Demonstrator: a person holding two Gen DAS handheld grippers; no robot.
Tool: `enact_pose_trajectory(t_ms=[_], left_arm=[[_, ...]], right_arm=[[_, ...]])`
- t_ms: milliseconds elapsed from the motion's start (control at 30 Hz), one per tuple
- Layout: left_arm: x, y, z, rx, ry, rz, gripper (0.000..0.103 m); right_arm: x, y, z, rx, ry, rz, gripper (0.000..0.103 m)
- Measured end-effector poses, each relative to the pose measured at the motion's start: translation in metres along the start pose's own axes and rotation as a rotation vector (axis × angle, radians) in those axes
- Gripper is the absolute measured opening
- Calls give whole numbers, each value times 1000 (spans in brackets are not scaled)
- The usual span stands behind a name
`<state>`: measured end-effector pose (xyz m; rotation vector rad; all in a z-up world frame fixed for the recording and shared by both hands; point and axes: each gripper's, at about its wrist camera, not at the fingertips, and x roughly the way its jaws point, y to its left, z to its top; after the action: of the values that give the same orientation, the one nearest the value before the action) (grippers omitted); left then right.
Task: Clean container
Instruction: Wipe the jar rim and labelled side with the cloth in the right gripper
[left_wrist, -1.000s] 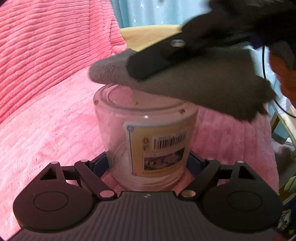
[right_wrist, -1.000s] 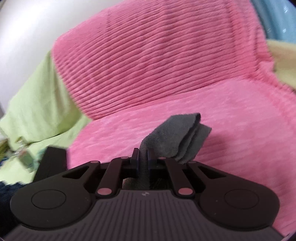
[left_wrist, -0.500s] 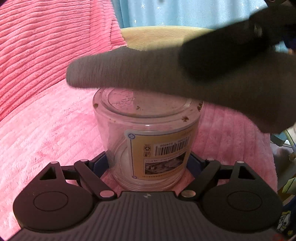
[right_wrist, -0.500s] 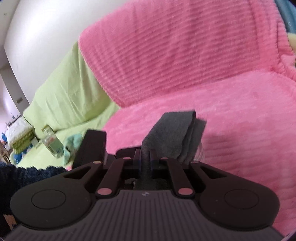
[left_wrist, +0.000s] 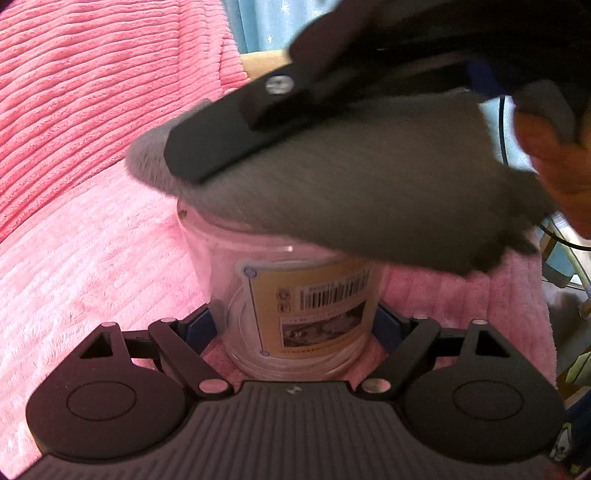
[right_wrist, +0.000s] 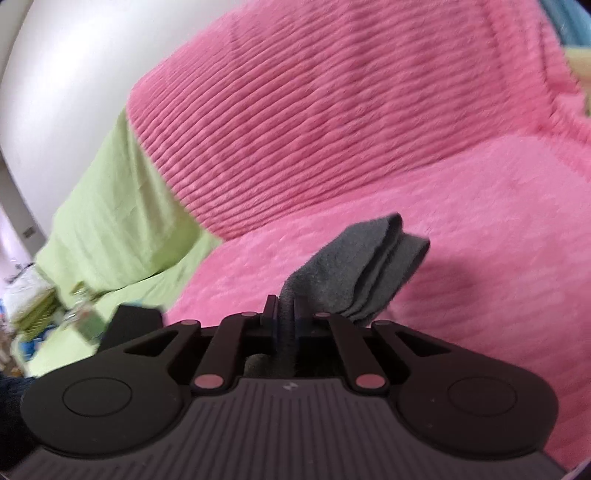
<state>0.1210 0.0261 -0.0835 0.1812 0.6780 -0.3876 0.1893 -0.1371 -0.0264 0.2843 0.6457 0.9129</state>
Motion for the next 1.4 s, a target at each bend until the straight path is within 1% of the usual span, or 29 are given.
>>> enact_pose_trajectory(t_ms=[67, 133, 300, 333, 367, 433, 467, 533, 600, 700, 767, 833, 967, 1033, 1133, 1267, 1400], left_arm=[[1, -1, 1, -1, -3, -1, 86], [2, -3, 2, 3, -5, 2, 86], [3, -6, 4, 7, -7, 4, 86], [4, -6, 5, 7, -7, 4, 86], [5, -7, 5, 5, -7, 3, 86], [7, -8, 7, 1, -6, 0, 86], [8, -8, 8, 0, -6, -1, 86], [10, -10, 10, 0, -6, -1, 86], [12, -11, 11, 0, -5, 0, 86], [16, -15, 15, 0, -3, 1, 86], [19, -15, 16, 0, -2, 1, 86], [27, -5, 18, -2, 0, 0, 86], [36, -1, 26, -7, 5, 2, 86], [38, -1, 27, -7, 5, 3, 86], [41, -1, 29, -6, 4, 5, 86], [45, -1, 32, -6, 2, 7, 86], [50, -2, 36, 1, 0, 12, 86]], right_arm=[[-1, -1, 0, -10, -38, -59, 3], [-3, 0, -1, -48, -63, -126, 5], [-17, 6, 1, -92, -80, -241, 5], [-24, 6, 2, -82, -80, -234, 6], [-31, 4, 4, -59, -79, -199, 7], [-45, 3, 5, -39, -52, -92, 8], [-51, 5, 4, -47, -34, -44, 8], [-55, 10, 1, -79, 19, 6, 7], [-49, 14, -3, -109, 74, 29, 7], [-35, 15, -3, -112, 108, 60, 7], [-25, 16, -1, -113, 112, 68, 7], [-15, 19, 0, -116, 106, 72, 5], [-1, 15, 1, -78, 69, 70, 4], [3, 12, 1, -71, 46, 47, 4], [4, 11, 1, -79, 9, -12, 4], [3, 13, 1, -101, -41, -125, 5], [0, 12, 1, -116, -57, -215, 5]])
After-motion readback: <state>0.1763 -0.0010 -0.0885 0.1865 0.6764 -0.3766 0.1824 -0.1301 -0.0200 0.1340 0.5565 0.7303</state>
